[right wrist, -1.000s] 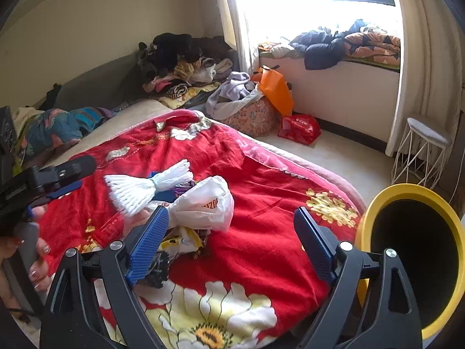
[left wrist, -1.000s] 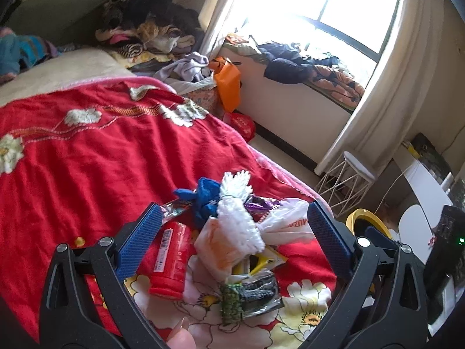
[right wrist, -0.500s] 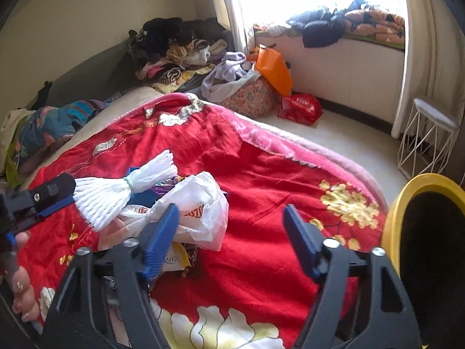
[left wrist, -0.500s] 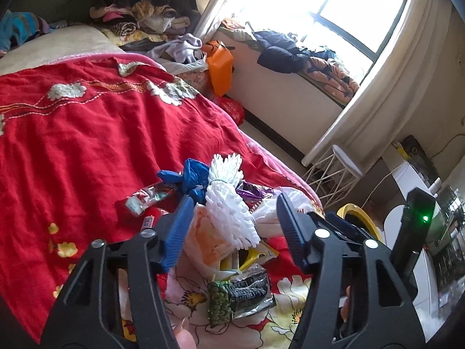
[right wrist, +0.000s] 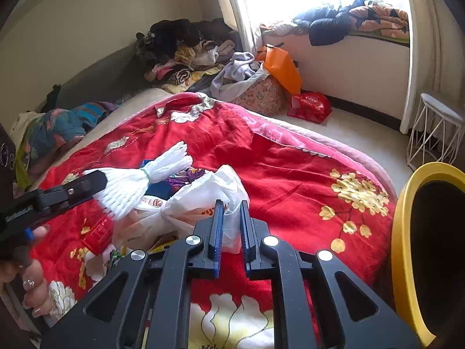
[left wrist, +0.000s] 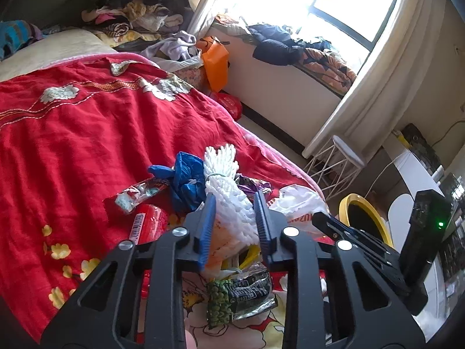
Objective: Collect trash
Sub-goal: 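Grasp the white plastic bag with the right tool while the left tool grasps white foam mesh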
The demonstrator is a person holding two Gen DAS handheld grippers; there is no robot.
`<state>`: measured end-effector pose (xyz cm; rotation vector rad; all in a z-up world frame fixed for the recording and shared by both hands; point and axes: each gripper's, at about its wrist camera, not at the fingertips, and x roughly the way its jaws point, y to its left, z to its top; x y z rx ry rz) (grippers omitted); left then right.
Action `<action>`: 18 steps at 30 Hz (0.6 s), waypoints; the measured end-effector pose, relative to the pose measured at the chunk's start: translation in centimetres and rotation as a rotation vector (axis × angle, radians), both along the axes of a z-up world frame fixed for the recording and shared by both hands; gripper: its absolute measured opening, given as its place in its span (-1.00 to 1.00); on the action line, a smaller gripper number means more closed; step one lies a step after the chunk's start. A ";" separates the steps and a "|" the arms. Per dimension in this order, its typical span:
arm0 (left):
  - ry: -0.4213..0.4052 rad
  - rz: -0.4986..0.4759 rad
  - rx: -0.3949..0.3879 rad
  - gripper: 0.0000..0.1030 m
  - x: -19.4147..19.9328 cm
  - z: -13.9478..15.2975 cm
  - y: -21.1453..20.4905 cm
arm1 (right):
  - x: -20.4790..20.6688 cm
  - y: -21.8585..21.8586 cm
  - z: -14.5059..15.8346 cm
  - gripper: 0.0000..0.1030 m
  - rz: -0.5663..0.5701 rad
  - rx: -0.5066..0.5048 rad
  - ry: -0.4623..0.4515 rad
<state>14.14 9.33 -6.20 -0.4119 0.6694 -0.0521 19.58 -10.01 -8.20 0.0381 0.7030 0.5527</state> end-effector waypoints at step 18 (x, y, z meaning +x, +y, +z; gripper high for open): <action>-0.173 -0.018 -0.071 -0.82 -2.0 5.6 0.8 | -3.0 -1.3 3.9 -0.88 0.004 0.044 -0.139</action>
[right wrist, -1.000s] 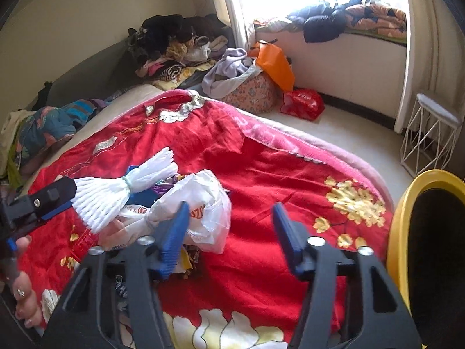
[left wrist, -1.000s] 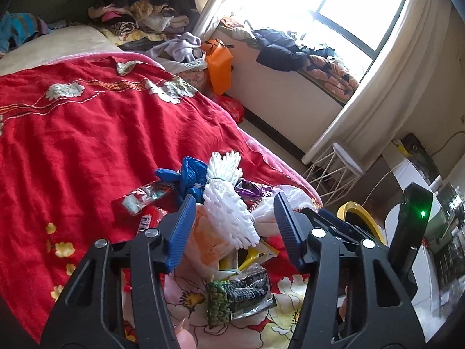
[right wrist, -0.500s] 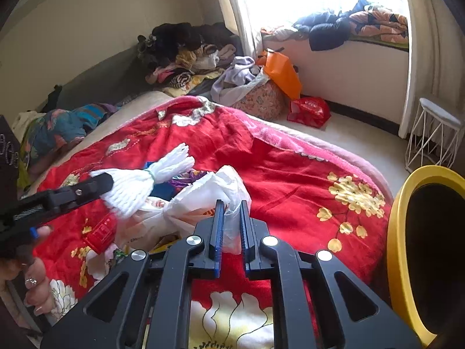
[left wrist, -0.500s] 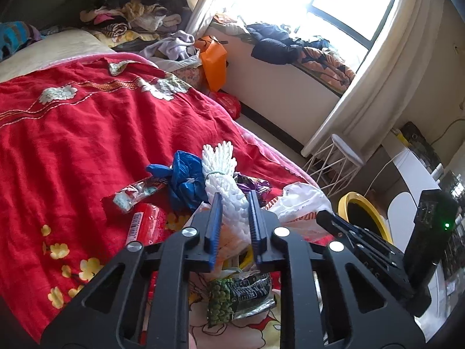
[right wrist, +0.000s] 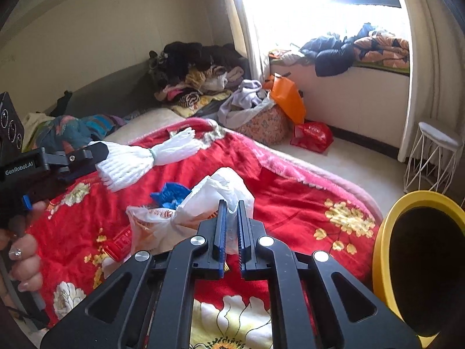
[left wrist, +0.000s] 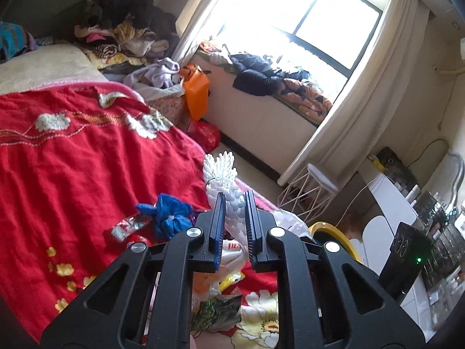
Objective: Collect trash
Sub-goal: 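Grasp the white plastic bag with the right tool while the left tool grasps white foam mesh, then carry the white bag and foam mesh over the bin with both tools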
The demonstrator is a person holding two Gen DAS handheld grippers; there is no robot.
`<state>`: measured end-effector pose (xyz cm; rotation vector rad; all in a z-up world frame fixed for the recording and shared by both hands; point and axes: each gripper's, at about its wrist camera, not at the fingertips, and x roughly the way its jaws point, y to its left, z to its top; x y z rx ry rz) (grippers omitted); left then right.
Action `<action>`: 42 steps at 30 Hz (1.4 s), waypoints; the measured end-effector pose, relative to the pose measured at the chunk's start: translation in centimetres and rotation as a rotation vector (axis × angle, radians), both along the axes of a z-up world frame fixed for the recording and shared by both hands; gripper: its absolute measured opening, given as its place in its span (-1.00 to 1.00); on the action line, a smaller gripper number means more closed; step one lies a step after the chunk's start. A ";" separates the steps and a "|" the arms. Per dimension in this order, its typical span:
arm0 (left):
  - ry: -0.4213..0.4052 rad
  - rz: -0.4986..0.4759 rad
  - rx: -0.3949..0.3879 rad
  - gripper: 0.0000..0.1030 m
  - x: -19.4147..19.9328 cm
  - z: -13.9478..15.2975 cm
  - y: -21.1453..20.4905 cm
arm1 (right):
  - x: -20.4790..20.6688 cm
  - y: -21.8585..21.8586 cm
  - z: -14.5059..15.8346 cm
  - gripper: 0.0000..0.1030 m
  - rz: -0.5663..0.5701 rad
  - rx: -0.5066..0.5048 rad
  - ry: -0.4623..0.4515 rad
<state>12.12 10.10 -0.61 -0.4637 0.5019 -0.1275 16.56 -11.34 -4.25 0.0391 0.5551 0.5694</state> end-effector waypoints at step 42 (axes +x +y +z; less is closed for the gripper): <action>-0.061 -0.221 0.043 -0.84 -0.8 1.5 -7.7 | -2.2 -14.5 3.1 -0.89 -0.397 0.109 -0.118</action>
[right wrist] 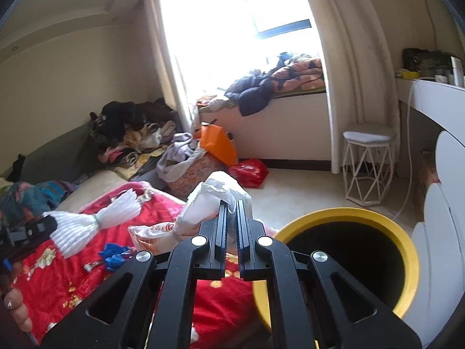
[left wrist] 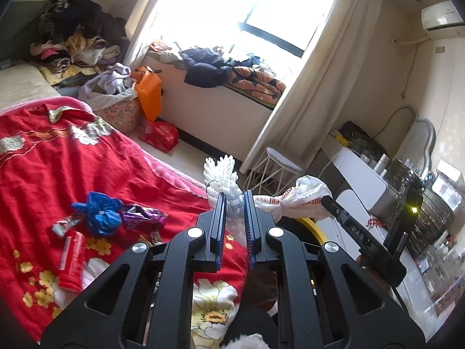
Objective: Collect trash
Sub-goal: 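Carry the white bag and foam mesh over the bin with both tools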
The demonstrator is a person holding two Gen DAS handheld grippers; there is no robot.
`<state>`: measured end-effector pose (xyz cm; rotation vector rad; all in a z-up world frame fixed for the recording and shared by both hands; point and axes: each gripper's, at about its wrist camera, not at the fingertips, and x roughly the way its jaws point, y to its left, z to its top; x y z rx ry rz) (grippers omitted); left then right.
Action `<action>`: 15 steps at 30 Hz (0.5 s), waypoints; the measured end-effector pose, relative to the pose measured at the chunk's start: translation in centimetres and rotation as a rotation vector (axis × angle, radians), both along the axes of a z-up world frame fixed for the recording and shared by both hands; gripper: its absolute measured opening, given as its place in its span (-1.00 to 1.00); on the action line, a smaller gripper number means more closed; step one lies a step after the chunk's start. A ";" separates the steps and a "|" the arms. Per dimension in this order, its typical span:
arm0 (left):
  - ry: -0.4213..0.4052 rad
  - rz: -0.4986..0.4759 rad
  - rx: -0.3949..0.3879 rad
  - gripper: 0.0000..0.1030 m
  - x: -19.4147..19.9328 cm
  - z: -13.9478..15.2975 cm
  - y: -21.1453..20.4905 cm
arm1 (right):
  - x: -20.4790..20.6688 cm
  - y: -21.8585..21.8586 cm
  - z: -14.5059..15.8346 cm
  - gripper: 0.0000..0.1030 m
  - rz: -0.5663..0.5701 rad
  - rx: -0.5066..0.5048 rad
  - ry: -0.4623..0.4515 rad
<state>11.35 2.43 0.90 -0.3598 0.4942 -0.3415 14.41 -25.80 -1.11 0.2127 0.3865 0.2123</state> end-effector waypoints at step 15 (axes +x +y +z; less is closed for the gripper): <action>0.025 -0.084 0.027 -0.84 0.4 -0.9 -3.8 | 0.2 -5.9 -1.4 -0.89 -0.196 0.023 0.025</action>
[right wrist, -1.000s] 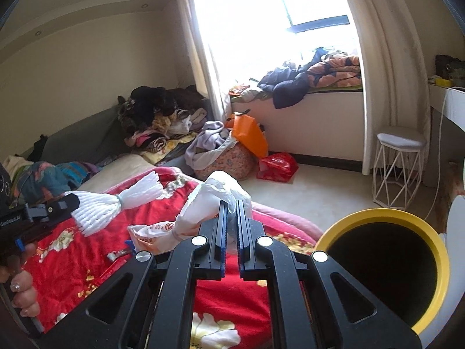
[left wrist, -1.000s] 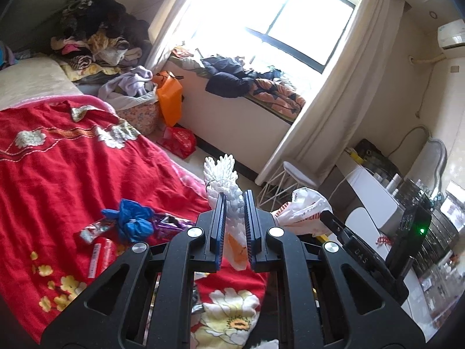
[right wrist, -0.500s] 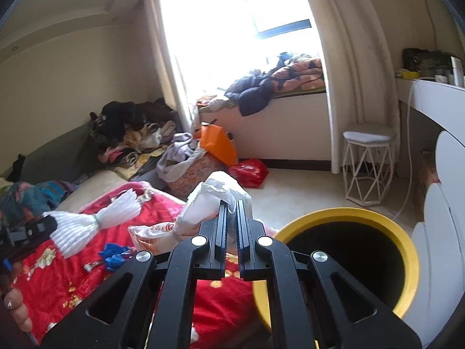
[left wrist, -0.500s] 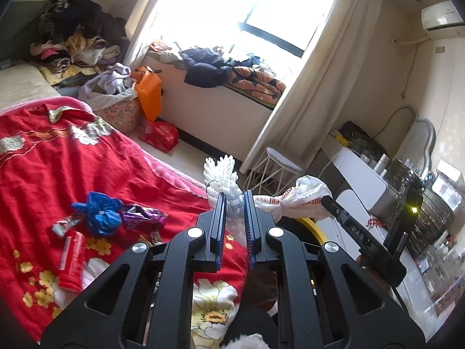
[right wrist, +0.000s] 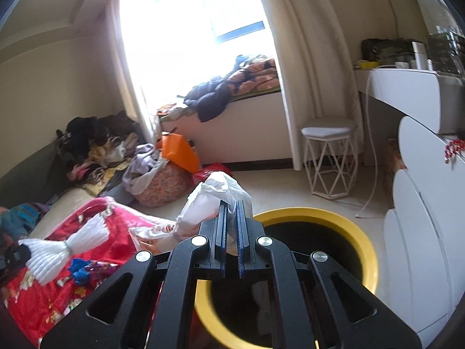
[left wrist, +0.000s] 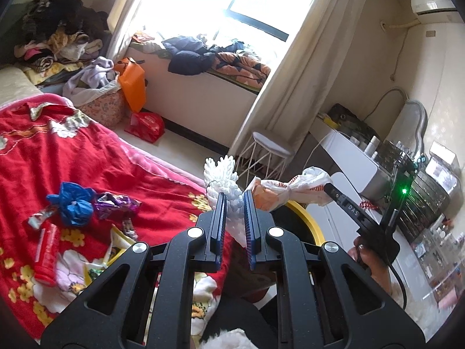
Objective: Collect trash
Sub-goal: 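Carry the white bag and foam mesh over the bin with both tools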
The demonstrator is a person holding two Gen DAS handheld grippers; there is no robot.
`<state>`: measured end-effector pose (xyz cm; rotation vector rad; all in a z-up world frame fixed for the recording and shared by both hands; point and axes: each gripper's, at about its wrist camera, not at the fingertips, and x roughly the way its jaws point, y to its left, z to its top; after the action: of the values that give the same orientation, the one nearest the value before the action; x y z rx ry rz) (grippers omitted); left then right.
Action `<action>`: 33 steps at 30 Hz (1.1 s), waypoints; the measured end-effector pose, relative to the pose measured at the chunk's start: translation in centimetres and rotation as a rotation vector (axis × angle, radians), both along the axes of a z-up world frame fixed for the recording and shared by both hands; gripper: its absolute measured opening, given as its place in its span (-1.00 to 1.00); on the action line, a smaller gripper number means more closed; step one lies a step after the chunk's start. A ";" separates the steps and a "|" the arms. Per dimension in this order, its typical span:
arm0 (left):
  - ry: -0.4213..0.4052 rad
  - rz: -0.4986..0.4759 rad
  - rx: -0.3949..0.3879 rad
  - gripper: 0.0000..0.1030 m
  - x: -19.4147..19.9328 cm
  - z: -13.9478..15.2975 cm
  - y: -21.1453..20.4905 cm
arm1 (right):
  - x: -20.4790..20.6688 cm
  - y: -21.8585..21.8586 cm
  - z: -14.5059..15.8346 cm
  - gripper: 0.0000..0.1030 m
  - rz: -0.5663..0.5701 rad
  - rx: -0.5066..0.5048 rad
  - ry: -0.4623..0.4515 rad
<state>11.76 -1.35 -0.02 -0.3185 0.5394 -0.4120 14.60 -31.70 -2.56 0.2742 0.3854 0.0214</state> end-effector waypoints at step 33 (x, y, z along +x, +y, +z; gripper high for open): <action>0.102 -0.160 0.076 -0.84 3.6 -4.2 -10.9 | 1.1 -6.9 -4.6 -0.89 -0.267 -0.123 0.120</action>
<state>15.36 -12.26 -4.26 -0.2247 0.6815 -0.5307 15.71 -38.64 -7.14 0.2042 0.4644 -0.2810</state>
